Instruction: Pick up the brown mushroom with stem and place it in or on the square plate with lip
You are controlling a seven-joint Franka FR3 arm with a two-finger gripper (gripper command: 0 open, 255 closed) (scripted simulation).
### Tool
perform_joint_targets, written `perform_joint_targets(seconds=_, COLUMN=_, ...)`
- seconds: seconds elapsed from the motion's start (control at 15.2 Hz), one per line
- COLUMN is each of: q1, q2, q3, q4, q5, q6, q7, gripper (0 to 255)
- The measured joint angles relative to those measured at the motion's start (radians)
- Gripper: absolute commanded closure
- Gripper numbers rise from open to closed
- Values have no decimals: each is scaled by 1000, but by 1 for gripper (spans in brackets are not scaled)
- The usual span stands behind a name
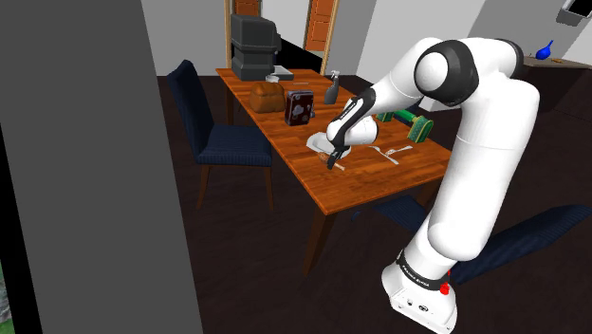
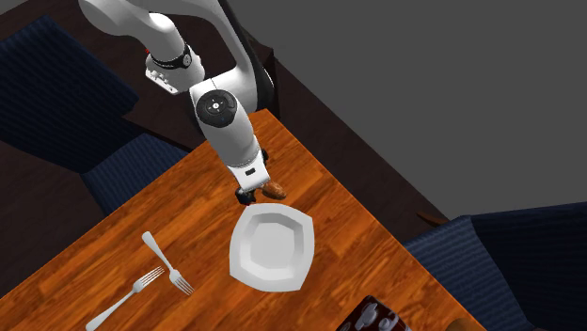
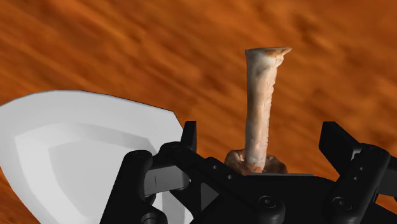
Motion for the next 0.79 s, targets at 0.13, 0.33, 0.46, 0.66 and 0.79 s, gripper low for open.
perform_joint_targets(seconds=0.13, q1=0, q2=1, q3=0, q4=0, q5=1, q6=0, q7=0, gripper=255)
perform_joint_targets(seconds=0.33, q1=0, q2=1, q3=0, q4=1, q5=1, q6=0, q7=-1, gripper=255)
perform_joint_targets(seconds=0.46, q1=-1, q2=1, q3=0, q4=1, q5=1, q6=0, q7=-1, gripper=255)
perform_joint_targets(seconds=0.66, q1=0, q2=1, q3=1, q4=1, q5=1, q6=0, q7=-1, gripper=255)
perform_joint_targets(seconds=0.79, q1=0, q2=1, q3=1, q4=0, q5=1, q6=0, q7=-1, gripper=255)
